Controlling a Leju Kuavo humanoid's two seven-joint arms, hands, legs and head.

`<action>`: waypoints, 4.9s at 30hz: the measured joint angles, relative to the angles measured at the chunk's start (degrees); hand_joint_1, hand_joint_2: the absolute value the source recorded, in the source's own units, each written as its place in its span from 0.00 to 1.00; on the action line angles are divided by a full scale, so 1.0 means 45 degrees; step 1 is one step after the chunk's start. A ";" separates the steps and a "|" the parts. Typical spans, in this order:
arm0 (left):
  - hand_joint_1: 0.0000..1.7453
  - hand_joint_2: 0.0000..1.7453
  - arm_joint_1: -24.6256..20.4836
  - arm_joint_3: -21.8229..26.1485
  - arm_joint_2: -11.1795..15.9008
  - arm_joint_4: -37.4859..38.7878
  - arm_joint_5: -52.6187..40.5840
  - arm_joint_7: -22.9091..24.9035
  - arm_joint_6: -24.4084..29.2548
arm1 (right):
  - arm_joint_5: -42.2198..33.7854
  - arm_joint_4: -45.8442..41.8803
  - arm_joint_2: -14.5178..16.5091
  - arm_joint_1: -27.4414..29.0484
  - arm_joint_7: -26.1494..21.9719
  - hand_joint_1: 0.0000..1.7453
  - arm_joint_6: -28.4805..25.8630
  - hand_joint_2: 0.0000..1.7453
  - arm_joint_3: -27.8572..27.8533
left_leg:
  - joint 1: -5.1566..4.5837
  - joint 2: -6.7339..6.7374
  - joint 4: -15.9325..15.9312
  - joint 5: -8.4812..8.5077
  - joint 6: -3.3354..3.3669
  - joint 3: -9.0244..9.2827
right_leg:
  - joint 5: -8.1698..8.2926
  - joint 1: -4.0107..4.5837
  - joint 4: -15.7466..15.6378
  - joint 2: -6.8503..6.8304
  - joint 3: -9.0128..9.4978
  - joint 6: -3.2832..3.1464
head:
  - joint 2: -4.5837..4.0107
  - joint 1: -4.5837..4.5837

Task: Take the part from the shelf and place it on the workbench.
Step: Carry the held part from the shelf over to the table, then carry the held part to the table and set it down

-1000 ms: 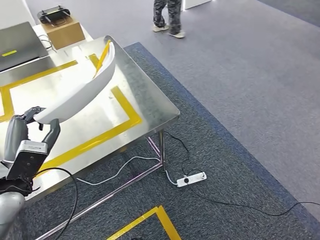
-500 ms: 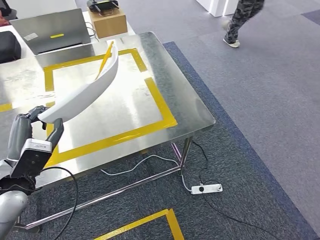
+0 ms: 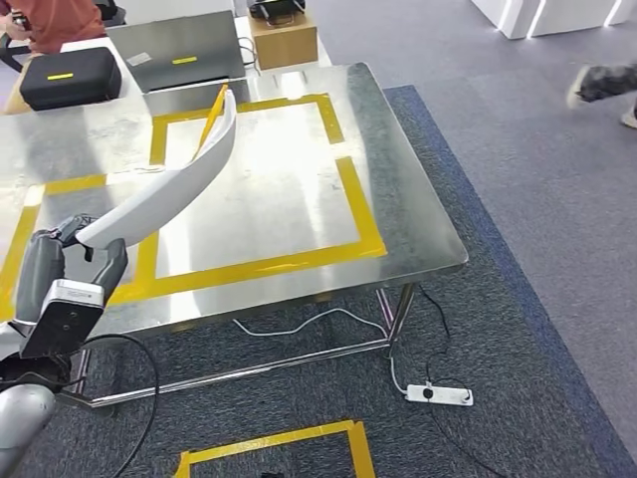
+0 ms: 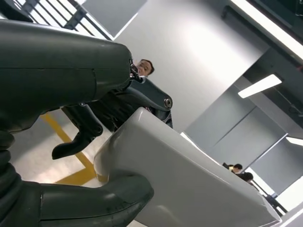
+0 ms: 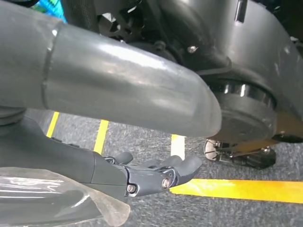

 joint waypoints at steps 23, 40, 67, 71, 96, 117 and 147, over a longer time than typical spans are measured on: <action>1.00 1.00 -0.0824 -0.0449 -0.0006 -0.0006 -0.0343 0.0104 -0.0506 | -0.0011 0.0006 -0.0004 -0.0005 -0.0054 0.00 0.0002 0.00 0.0005 | -0.0198 -0.0183 -0.3191 0.1127 0.0576 0.1627 | 0.0150 0.0015 0.0141 0.0739 -0.0345 0.0345 | 0.0000 0.0164; 1.00 1.00 -0.4100 -0.2470 -0.0018 0.2958 -0.3095 0.2364 -0.2198 | 0.0746 -0.0004 0.0000 -0.0378 0.0964 0.00 0.0005 0.00 -0.0011 | -0.0159 -0.0177 -0.3354 0.1218 0.0342 0.1708 | 0.0149 0.0061 0.0157 0.0740 -0.0326 0.0211 | 0.0000 0.0169; 1.00 1.00 -0.5437 -0.2939 0.0433 0.7881 -0.6075 0.4930 -0.2691 | 0.0810 0.0341 0.0140 -0.0577 0.1243 0.00 0.0273 0.00 -0.0010 | -0.0197 -0.0177 -0.3318 0.1214 0.0348 0.1676 | 0.0170 0.0023 0.0142 0.0738 -0.0323 0.0239 | 0.0000 0.0168; 1.00 1.00 -0.5245 -0.2935 0.0433 0.8164 -0.6287 0.4931 -0.2688 | 0.0852 0.0419 0.0160 -0.0605 0.1301 0.00 0.0329 0.00 -0.0010 | -0.0197 -0.0177 -0.3318 0.1214 0.0348 0.1672 | 0.0170 0.0022 0.0142 0.0738 -0.0324 0.0239 | 0.0000 0.0170; 0.00 0.00 -0.4905 -0.1801 -0.0067 0.8688 -0.3494 0.2686 -0.1367 | 0.1124 0.0815 0.0238 -0.0625 0.1460 0.00 0.0528 0.00 -0.0010 | -0.0198 -0.0178 -0.3311 0.1215 0.0349 0.1672 | 0.0172 0.0022 0.0142 0.0736 -0.0322 0.0240 | 0.0000 0.0169; 0.00 0.00 -0.4913 -0.1580 -0.0174 0.7439 -0.2489 0.2104 -0.1069 | 0.1300 0.0874 0.0243 -0.0612 0.1598 0.00 0.0539 0.00 -0.0010 | -0.0103 -0.0106 -0.3486 0.1458 0.0736 0.1649 | -0.0560 0.0000 0.1043 0.0721 -0.0759 0.0570 | 0.0000 0.0215; 0.00 0.00 -0.3413 -0.1343 0.0000 0.6698 -0.1254 0.1921 -0.1337 | 0.1204 0.0986 0.0259 -0.0551 0.2229 0.00 0.0359 0.00 0.0002 | -0.0141 0.0087 -0.3790 0.0886 0.0589 0.2665 | 0.0619 0.0028 0.0633 0.0622 -0.1467 0.0500 | 0.0000 0.0173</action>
